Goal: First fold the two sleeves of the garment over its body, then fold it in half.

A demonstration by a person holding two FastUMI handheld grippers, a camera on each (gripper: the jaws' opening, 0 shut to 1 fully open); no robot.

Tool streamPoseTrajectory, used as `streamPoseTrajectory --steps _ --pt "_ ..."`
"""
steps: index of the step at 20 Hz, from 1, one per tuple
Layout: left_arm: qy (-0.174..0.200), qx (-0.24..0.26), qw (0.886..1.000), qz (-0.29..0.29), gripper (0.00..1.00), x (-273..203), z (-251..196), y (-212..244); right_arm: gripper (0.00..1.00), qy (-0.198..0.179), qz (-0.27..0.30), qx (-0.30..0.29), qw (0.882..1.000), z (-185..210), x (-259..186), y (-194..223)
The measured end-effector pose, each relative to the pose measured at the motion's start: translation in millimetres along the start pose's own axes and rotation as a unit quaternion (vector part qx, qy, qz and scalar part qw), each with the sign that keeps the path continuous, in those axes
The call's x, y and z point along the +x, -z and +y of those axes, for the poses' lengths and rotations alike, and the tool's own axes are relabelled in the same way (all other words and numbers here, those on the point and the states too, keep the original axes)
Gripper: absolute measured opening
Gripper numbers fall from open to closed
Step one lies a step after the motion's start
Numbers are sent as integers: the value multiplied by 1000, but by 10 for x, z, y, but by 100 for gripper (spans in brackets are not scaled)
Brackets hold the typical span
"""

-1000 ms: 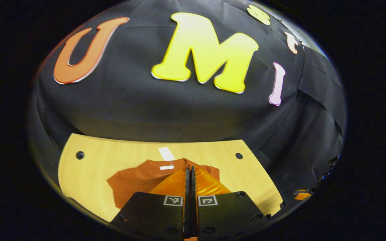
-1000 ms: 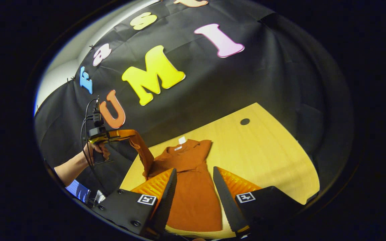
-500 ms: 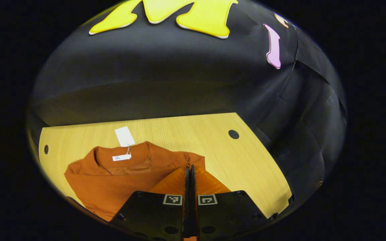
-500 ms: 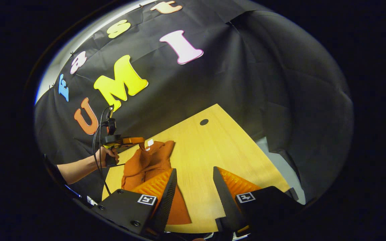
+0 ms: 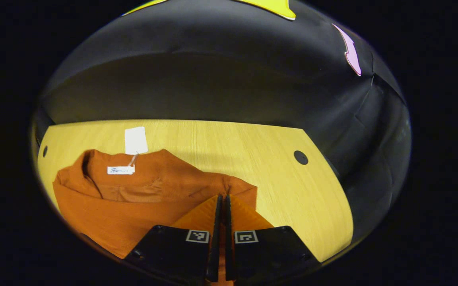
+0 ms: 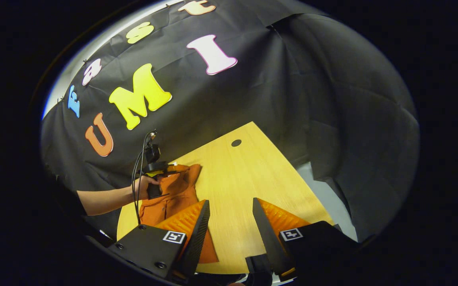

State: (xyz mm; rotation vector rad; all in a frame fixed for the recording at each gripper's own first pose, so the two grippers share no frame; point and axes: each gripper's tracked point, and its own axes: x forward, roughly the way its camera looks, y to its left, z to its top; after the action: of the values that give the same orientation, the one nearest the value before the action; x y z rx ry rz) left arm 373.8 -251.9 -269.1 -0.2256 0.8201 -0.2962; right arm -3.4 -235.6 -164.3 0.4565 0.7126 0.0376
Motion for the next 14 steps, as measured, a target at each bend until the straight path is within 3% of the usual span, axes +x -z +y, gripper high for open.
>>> streamPoseTrajectory --steps 1,2,4,8,9,12,14 --pt "-11 4 1000 -5 18 -6 21 -22 71 -1 3 0 1000 3 15 -11" --pt "-20 6 1000 -14 22 -17 81 -37 71 -2 1 -1 1000 18 19 -34" --pt "-6 -2 1000 -20 29 -136 -25 -74 71 -7 -7 -14 1000 71 15 -92" --pt "-25 42 994 -97 94 -575 -117 -323 71 -19 -13 -49 999 269 88 -114" --pt "-36 50 991 -119 86 -745 -139 -383 71 -24 -17 -55 998 335 94 -111" --pt "-56 85 979 -177 94 -1310 -196 -384 72 -34 -27 -80 996 614 196 -77" --pt "-55 88 972 -209 97 -1751 -271 -342 80 -42 -31 -105 993 858 251 -27"
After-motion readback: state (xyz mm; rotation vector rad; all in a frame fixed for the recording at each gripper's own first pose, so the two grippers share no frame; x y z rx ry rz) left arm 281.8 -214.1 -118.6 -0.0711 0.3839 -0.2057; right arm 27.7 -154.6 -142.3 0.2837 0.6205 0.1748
